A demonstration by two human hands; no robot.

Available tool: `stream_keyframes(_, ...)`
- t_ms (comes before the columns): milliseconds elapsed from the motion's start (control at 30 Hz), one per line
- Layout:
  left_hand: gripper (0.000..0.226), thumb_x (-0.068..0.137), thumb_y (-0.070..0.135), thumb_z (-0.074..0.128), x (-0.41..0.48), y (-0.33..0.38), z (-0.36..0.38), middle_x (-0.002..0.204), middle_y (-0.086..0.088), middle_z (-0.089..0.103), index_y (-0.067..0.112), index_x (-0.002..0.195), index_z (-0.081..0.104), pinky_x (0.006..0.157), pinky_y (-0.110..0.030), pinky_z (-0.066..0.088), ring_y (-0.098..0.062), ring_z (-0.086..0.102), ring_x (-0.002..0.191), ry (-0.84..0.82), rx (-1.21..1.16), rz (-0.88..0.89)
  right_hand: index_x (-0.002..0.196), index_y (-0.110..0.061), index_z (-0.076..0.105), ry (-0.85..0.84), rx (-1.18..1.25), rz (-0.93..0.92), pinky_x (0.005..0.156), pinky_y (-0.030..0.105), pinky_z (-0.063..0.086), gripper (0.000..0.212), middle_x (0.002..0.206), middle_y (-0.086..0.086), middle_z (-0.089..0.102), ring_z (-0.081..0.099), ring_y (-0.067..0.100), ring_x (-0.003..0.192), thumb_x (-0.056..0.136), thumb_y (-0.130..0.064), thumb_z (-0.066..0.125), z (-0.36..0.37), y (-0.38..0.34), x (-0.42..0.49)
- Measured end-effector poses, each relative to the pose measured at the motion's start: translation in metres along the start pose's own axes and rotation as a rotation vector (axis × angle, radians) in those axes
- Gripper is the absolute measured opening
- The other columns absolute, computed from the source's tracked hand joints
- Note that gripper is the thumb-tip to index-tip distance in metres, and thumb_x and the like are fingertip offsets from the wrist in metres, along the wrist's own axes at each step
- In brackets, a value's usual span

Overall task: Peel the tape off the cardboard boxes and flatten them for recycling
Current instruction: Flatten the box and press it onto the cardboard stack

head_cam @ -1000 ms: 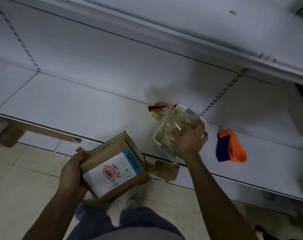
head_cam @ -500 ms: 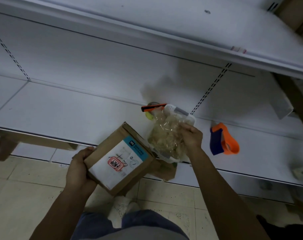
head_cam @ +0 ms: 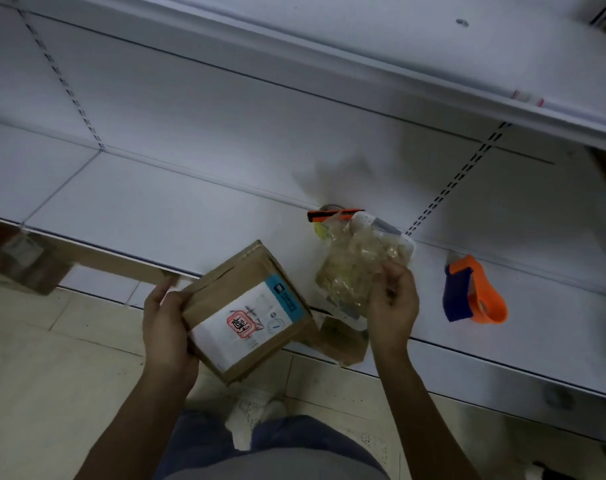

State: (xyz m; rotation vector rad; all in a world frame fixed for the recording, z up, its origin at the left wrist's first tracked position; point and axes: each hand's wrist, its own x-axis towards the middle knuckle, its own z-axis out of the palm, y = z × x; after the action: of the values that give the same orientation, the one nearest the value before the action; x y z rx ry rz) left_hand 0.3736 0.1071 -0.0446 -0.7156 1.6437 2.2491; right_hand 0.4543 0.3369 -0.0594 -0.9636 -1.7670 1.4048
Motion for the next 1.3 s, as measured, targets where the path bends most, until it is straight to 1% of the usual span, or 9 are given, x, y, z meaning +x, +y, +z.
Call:
stream_keyframes(167,0.034,0.096,0.030,0.042,-0.006,0.016,-0.006,0.111,0.011,0.055,0.021,0.127,0.050,0.083,-0.025,0.045,-0.001,0.053,0.098,0.046,0.452,0.680,0.115,-0.019,0.059,-0.382,-0.022,-0.150,0.084,0.014,0.047,0.052,0.111,-0.013,0.061,0.055,-0.004,0.103,0.080,-0.057,0.049,0.036,-0.029,-0.041)
stream_keyframes(267,0.046,0.093,0.040,0.033,-0.008,0.023,-0.015,0.112,0.006,0.057,0.014,0.125,0.054,0.083,-0.026,0.044,-0.011,0.054,0.101,-0.046,0.687,0.914,0.130,-0.028,0.051,-0.679,-0.187,-0.315,0.091,0.002,0.035,0.059,0.131,-0.015,0.051,0.043,-0.008,0.121,0.079,-0.058,0.054,0.054,-0.041,-0.047)
stream_keyframes(400,0.043,0.096,0.032,0.034,-0.019,0.029,-0.026,0.109,-0.005,0.061,0.004,0.118,0.059,0.082,-0.029,0.047,-0.019,0.057,0.098,-0.096,0.759,1.115,0.132,-0.025,0.055,-0.848,-0.318,-0.592,0.100,0.020,0.039,0.060,0.136,-0.006,0.050,0.043,0.005,0.125,0.080,-0.056,0.058,0.071,-0.051,-0.045)
stream_keyframes(567,0.058,0.098,0.048,0.026,-0.023,0.044,-0.051,0.107,-0.008,0.064,0.004,0.115,0.060,0.082,-0.022,0.043,-0.021,0.059,0.096,-0.032,0.679,1.122,0.120,-0.013,0.064,-0.928,-0.343,-0.906,0.084,0.038,0.055,0.048,0.113,0.001,0.068,0.062,0.016,0.100,0.088,-0.047,0.054,0.094,-0.071,-0.053)
stream_keyframes(700,0.065,0.097,0.056,0.026,-0.016,0.065,-0.067,0.109,-0.005,0.063,0.003,0.119,0.056,0.083,-0.020,0.044,-0.016,0.060,0.098,-0.021,0.601,1.123,0.110,-0.005,0.069,-0.752,-0.360,-1.177,0.074,0.031,0.057,0.052,0.100,0.007,0.072,0.067,0.020,0.087,0.101,-0.043,0.035,0.120,-0.083,-0.067)
stream_keyframes(867,0.068,0.091,0.066,0.033,-0.007,0.084,-0.112,0.113,-0.008,0.062,0.013,0.132,0.043,0.087,-0.035,0.049,-0.023,0.061,0.106,-0.026,0.440,1.032,0.091,-0.009,0.071,-0.702,-0.313,-1.125,0.058,0.023,0.051,0.055,0.076,0.001,0.070,0.063,0.014,0.064,0.102,-0.042,0.028,0.158,-0.106,-0.102)
stream_keyframes(1000,0.055,0.091,0.063,0.038,-0.007,0.094,-0.154,0.110,0.014,0.057,0.019,0.123,0.048,0.082,-0.030,0.050,-0.013,0.060,0.100,0.035,0.516,1.062,0.084,-0.008,0.065,-0.726,-0.338,-1.015,0.036,0.032,0.049,0.042,0.052,0.002,0.059,0.054,0.015,0.041,0.099,-0.035,0.037,0.198,-0.116,-0.129)
stream_keyframes(1167,0.045,0.096,0.047,0.040,-0.003,0.107,-0.193,0.092,-0.005,0.062,0.011,0.091,0.066,0.075,-0.033,0.047,-0.019,0.059,0.089,0.091,0.554,1.075,0.087,-0.012,0.066,-0.751,-0.249,-0.943,0.050,0.032,0.054,0.046,0.072,0.001,0.066,0.059,0.012,0.059,0.094,-0.050,0.042,0.236,-0.129,-0.160)
stream_keyframes(1300,0.034,0.090,0.032,0.044,0.002,0.116,-0.226,0.101,-0.008,0.053,0.012,0.111,0.064,0.080,-0.014,0.038,-0.009,0.050,0.095,0.288,0.624,1.080,0.095,-0.014,0.062,-0.574,-0.248,-0.854,0.065,0.018,0.045,0.045,0.093,0.001,0.061,0.053,0.010,0.079,0.078,-0.056,0.063,0.253,-0.136,-0.188)
